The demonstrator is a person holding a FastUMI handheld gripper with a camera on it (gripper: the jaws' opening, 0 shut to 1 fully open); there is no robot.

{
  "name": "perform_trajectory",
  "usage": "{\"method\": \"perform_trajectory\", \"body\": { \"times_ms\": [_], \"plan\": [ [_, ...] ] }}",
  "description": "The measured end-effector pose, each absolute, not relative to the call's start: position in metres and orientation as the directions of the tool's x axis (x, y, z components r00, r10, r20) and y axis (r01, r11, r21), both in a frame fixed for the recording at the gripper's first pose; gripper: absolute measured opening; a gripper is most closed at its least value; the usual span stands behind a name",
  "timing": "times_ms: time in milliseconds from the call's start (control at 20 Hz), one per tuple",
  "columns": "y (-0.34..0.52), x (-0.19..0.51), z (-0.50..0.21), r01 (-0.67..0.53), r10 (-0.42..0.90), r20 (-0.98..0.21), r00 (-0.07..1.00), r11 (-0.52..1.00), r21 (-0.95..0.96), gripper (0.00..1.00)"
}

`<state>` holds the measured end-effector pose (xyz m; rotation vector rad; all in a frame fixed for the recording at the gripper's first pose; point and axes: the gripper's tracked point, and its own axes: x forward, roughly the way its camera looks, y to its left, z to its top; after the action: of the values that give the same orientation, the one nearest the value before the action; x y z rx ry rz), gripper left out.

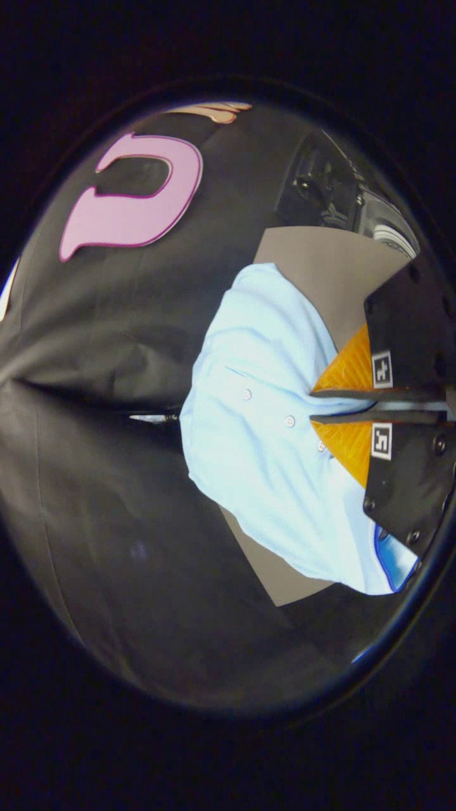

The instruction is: Put the clothes into the washing machine and then close the washing machine lid.

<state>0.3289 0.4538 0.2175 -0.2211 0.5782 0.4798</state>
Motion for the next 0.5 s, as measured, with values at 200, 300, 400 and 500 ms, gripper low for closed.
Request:
{"method": "perform_trajectory", "body": {
  "times_ms": [200, 300, 400, 500],
  "plan": [
    [0.4531, 0.3273, 0.2177, -0.496, 0.36, -0.56, 0.746, 0.862, -0.107, 0.06],
    [0.4537, 0.3269, 0.2189, -0.493, 0.363, -0.548, 0.754, 0.864, -0.106, 0.06],
    [0.4532, 0.3268, 0.2205, -0.495, 0.362, -0.535, 0.763, 0.86, -0.123, 0.05],
    [0.4524, 0.329, 0.2224, -0.499, 0.365, -0.519, 0.773, 0.855, -0.141, 0.05]
  ]
}}
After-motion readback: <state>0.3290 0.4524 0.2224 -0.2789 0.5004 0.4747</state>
